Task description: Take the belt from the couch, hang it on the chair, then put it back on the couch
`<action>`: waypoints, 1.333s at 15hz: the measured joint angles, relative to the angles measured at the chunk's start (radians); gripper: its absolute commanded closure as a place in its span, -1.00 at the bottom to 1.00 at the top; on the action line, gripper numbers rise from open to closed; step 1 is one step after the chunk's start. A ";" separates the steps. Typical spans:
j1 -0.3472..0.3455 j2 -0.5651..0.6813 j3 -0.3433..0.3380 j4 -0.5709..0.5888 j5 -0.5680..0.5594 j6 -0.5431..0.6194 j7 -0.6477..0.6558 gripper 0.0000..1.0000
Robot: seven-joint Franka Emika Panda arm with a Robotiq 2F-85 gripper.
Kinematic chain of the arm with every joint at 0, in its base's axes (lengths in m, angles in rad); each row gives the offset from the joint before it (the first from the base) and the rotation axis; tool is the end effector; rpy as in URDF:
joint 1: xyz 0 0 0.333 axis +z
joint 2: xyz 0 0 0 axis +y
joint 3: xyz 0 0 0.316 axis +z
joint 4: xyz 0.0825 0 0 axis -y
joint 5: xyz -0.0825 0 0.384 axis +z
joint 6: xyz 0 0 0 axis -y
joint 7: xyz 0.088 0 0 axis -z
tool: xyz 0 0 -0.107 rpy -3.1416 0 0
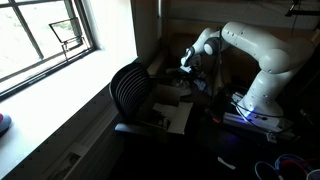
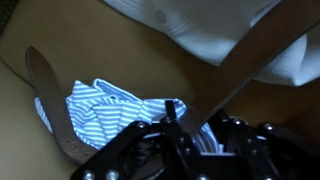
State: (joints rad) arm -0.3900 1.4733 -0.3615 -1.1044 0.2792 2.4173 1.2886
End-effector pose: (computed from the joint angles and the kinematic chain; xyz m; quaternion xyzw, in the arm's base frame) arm 0.5457 -0.4196 -0.0858 0.5524 -0.8264 -0.0106 0.1084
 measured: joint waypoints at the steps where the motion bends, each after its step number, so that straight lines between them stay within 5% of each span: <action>1: -0.003 0.000 0.000 0.016 -0.001 -0.035 0.005 0.95; 11: -0.020 -0.012 0.020 0.102 -0.020 -0.190 -0.020 0.98; 20: 0.015 -0.350 0.049 -0.059 0.067 0.202 -0.147 0.98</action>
State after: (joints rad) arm -0.3751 1.1228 -0.3123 -1.1629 0.3463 2.6190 1.1419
